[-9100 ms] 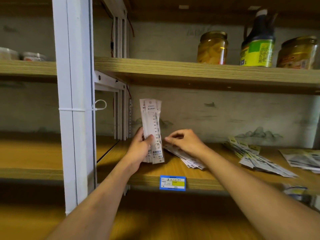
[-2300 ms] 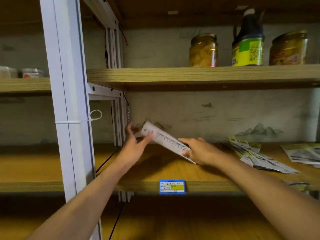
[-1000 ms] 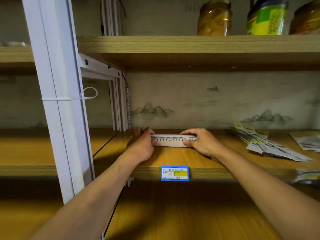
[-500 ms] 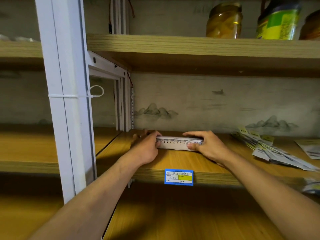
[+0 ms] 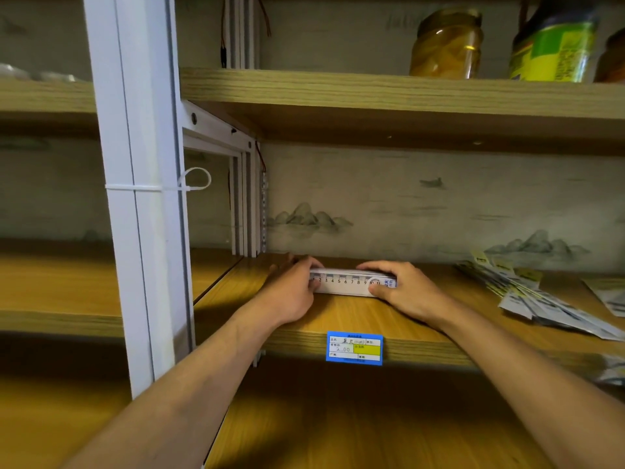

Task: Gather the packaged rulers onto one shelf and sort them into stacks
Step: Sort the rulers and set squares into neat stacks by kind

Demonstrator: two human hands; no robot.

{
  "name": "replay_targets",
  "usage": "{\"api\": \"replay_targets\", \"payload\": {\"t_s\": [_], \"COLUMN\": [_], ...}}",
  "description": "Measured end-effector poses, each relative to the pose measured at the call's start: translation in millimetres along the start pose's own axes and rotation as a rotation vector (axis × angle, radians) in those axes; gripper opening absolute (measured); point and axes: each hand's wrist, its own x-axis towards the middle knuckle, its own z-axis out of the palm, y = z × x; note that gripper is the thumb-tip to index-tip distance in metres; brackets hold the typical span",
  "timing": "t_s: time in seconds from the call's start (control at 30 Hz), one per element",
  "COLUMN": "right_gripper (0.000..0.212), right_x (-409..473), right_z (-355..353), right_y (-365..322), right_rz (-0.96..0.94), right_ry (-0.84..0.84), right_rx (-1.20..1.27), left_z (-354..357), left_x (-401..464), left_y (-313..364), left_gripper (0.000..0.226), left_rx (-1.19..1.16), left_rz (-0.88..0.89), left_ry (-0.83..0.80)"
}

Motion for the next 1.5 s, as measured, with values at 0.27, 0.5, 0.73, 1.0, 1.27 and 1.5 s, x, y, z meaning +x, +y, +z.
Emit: {"api": "replay_targets", "payload": {"t_s": [0.27, 0.5, 0.73, 1.0, 1.27, 1.5], "right_gripper": [0.044, 0.042, 0.043, 0.053, 0.046, 0.03], "right_x": [-1.1, -2.6, -2.3, 12.3, 16.2, 12.4], "right_z": [0.6, 0.0, 0.2, -5.1, -24.6, -13.8], "right_y": [-1.6, -5.5, -9.2, -52.6, -48.6, -48.3], "right_rz": [0.005, -0.012, 0.003, -0.064, 0.159, 0.491], "right_ry": [-0.01, -0.013, -0.016, -0.174, 0.031, -0.026], "right_rx": [-0.005, -0.034, -0.194, -0.452, -0.097, 0.491], "left_z": [-0.2, -1.1, -3.2, -7.1, -11.3, -8.5], "left_x": [1.4, 3.3, 2.2, -3.3, -8.6, -2.9], "left_y": [1.3, 1.9, 3.8, 6.3, 8.5, 7.4], "left_gripper": [0.037, 0.032, 0.033, 0.054, 0.06, 0.028], "left_rx": [-0.002, -0.009, 0.018, 0.09, -0.042, -0.348], "left_rz": [-0.005, -0.049, -0.048, -0.022, 0.084, -0.056], "left_ry": [-0.046, -0.002, -0.008, 0.008, 0.409, -0.042]}}
